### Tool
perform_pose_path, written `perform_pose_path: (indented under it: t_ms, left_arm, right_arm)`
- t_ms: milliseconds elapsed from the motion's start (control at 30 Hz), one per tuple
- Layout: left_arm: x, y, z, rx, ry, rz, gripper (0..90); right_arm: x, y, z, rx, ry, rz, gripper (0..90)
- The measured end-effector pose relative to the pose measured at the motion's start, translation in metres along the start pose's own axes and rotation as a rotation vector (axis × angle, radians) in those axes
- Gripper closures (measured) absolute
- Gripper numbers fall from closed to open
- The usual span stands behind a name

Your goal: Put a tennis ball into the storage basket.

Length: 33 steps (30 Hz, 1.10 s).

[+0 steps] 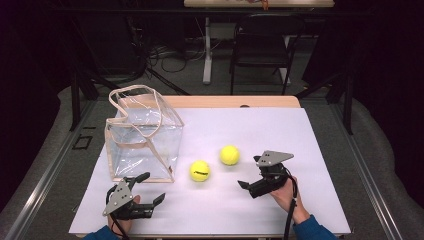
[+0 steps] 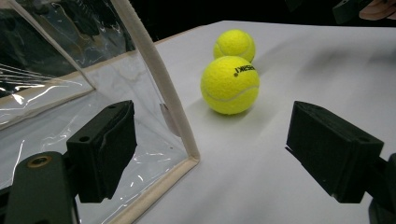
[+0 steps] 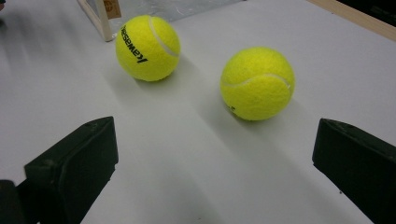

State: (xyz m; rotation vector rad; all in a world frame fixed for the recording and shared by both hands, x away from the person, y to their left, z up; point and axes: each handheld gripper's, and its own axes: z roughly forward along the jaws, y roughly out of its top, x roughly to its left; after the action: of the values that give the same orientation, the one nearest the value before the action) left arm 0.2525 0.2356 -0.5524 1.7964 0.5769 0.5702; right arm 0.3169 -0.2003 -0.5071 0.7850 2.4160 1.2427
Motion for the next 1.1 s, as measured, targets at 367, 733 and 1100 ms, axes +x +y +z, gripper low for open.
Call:
perform_pose_path:
  t_ms: [367,733,1100]
  left_arm:
    - [0.001,0.000,0.000,-0.001,-0.001,-0.002,15.9]
    - [0.002,-0.001,0.000,-0.002,-0.007,-0.001,15.8]
    - [0.000,0.001,-0.002,-0.004,0.000,0.004,15.8]
  right_arm:
    - [-0.002,0.008,0.008,0.028,0.013,0.010,0.0]
    - [0.009,0.022,0.024,0.060,0.066,-0.027,0.0]
    - [0.016,0.031,0.032,0.069,0.083,-0.045,0.0]
